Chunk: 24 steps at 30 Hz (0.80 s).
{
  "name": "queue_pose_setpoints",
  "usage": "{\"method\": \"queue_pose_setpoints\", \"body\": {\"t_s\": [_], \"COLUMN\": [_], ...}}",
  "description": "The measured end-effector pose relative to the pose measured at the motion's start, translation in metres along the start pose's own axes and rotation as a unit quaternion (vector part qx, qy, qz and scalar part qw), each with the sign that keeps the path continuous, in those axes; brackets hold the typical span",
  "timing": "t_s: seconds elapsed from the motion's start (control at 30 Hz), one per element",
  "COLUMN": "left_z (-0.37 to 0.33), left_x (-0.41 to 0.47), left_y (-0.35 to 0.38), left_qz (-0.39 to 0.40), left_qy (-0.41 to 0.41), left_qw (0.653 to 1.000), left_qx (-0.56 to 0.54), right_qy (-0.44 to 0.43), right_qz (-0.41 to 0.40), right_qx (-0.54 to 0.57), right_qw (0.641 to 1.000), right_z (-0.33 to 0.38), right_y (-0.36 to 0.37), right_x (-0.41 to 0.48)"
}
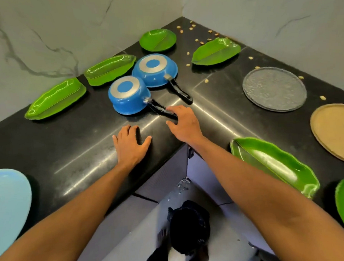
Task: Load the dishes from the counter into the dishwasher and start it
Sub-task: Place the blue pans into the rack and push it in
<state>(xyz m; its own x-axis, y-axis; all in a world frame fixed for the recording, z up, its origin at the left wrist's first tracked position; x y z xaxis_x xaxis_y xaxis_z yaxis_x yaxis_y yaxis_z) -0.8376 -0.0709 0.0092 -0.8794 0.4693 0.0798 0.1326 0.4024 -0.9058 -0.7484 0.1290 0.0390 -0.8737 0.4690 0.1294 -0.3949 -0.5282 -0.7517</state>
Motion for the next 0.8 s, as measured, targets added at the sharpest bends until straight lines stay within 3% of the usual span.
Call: {"method": "queue_pose_setpoints", "body": {"t_s": [0.13, 0.3, 0.47, 0.8], "left_z": [0.001, -0.004, -0.001, -0.004], "left_x": [0.032, 0.042, 0.044, 0.044], "left_y": [0.003, 0.008, 0.010, 0.009], "left_qz": [-0.013, -0.029, -0.010, 0.015], "left_qy": [-0.021, -0.032, -0.037, -0.046], "left_qw": [1.000, 0.999, 0.998, 0.998], "left_qx": [-0.004, 0.024, 0.041, 0.030], "right_qy": [-0.026, 0.079, 0.186, 0.199], "right_qz": [-0.062, -0.106, -0.047, -0.010], "right_qx": [-0.041, -0.110, -0.126, -0.166], "right_qw": [0.997, 0.985, 0.973, 0.966], "right_z": [0.011, 0.000, -0.021, -0.015], "right_y": [0.010, 0.010, 0.007, 0.019], "right_x": [0.053, 0.100, 0.134, 0.169]}}
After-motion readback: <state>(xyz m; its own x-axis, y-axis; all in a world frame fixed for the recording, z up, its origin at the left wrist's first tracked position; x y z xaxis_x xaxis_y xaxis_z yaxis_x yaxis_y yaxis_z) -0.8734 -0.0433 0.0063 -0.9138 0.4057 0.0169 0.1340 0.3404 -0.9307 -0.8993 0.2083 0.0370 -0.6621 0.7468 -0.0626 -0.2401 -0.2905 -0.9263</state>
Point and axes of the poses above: each hand's wrist, its own x-axis towards the middle knuckle, its own y-axis out of the palm, z = x × y, the point moved 2 cm from there along x, towards the middle knuckle, and after that the axes turned 3 degrees about -x, right-handed, at the moved point
